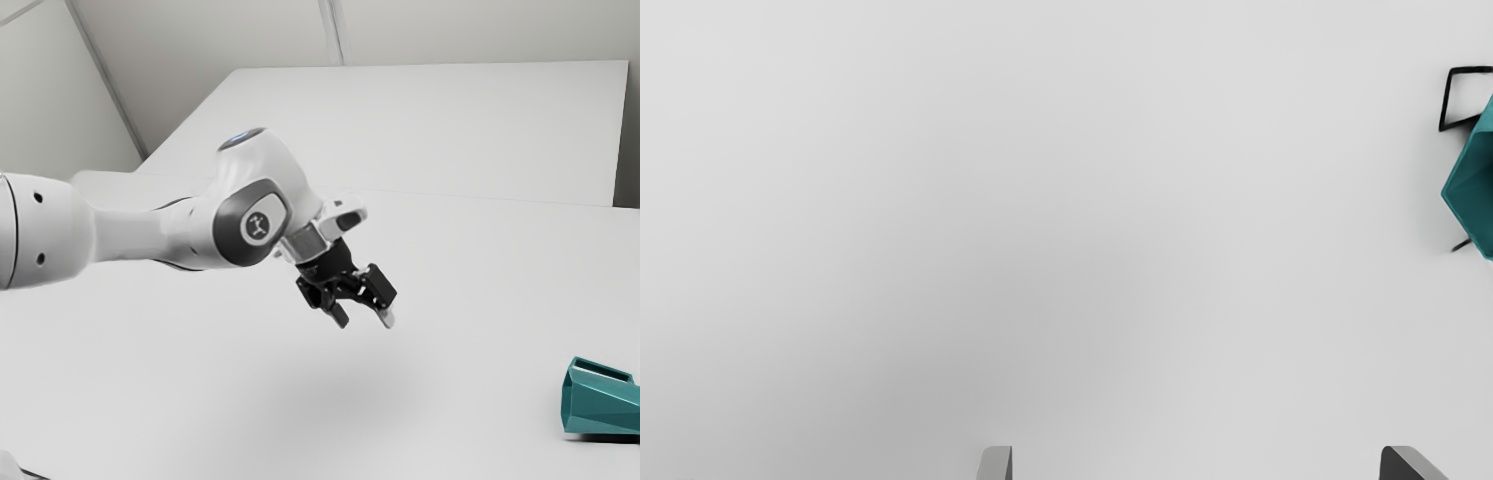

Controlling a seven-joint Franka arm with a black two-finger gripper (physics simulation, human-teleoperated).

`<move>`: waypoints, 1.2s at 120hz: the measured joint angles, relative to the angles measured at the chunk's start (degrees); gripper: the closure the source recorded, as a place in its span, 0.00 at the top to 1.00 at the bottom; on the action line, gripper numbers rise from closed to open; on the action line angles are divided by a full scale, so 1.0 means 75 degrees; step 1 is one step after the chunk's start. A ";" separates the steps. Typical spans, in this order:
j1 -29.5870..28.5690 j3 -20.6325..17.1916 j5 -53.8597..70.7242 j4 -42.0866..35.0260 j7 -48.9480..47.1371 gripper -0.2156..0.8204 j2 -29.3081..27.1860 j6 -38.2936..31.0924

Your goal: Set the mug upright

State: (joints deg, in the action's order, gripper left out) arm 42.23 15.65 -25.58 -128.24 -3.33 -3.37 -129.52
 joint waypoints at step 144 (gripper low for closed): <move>0.3180 -0.0026 -0.3736 0.0816 -0.1941 0.79 0.1849 -0.3196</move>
State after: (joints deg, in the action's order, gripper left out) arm 66.08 15.45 -53.60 -122.12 -17.89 10.50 -153.49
